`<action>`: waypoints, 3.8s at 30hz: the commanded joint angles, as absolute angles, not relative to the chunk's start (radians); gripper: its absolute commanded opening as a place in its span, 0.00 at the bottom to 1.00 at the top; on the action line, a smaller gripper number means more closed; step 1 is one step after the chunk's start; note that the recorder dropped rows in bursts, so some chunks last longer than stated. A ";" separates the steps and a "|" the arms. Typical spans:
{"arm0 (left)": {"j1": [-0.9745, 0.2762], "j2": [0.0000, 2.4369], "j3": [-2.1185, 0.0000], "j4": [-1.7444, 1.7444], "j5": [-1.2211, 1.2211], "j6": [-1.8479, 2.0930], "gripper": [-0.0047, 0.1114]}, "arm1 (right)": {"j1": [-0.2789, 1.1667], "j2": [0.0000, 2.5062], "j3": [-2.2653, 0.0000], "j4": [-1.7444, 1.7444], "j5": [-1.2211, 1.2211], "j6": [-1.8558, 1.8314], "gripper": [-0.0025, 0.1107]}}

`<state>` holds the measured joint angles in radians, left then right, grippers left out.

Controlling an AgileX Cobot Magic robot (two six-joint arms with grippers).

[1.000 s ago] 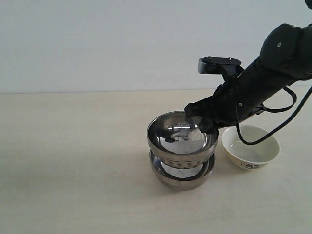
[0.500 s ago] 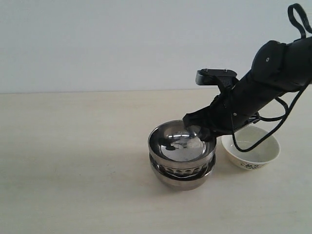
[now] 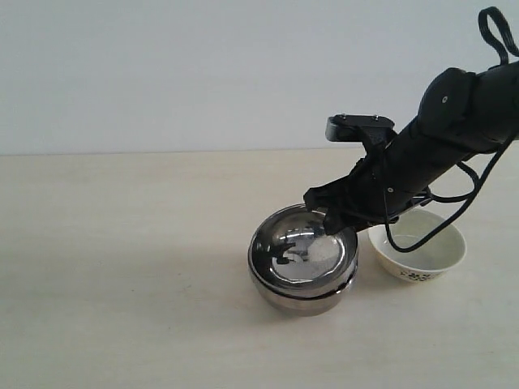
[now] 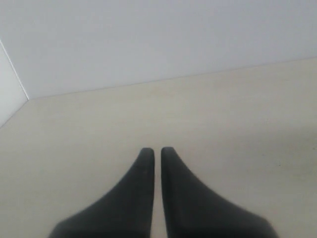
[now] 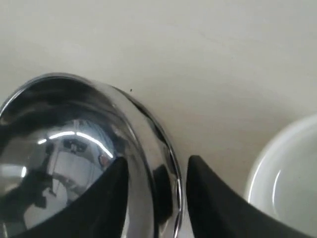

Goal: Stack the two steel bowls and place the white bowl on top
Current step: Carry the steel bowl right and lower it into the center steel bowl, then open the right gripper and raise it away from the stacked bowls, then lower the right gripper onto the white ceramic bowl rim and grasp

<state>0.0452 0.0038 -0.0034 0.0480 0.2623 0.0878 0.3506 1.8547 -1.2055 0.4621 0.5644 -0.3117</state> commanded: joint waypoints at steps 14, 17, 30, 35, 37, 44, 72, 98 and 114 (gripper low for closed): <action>0.048 0.000 0.000 0.041 0.255 0.078 0.07 | 0.348 1.847 -1.207 0.458 0.593 -0.313 0.36; 0.048 0.000 0.000 0.041 0.255 0.078 0.07 | 0.348 1.847 -1.207 0.458 0.594 -0.313 0.34; 0.048 0.000 0.000 0.041 0.255 0.078 0.07 | 0.348 1.847 -1.207 0.453 0.608 -0.272 0.02; 0.048 0.000 0.000 0.041 0.255 0.078 0.07 | 0.348 1.847 -1.207 0.451 0.611 -0.272 0.17; 0.048 0.000 0.000 0.041 0.255 0.078 0.07 | 0.348 1.847 -1.207 0.456 0.613 -0.272 0.28; 0.048 0.000 0.000 0.041 0.255 0.078 0.07 | 0.348 1.847 -1.207 0.446 0.635 -0.271 0.38; 0.048 0.000 0.000 0.041 0.255 0.078 0.07 | 0.152 1.627 -1.209 0.098 0.696 0.007 0.38; 0.048 0.000 0.000 0.041 0.255 0.078 0.07 | 0.009 1.785 -1.209 0.172 0.679 -0.103 0.38; 0.048 0.000 0.000 0.041 0.255 0.078 0.07 | 0.009 1.943 -1.207 0.269 0.643 -0.192 0.36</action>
<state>0.0452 0.0038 -0.0034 0.0480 0.2623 0.0878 0.0130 1.9319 -1.2055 0.2282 0.6539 -0.1545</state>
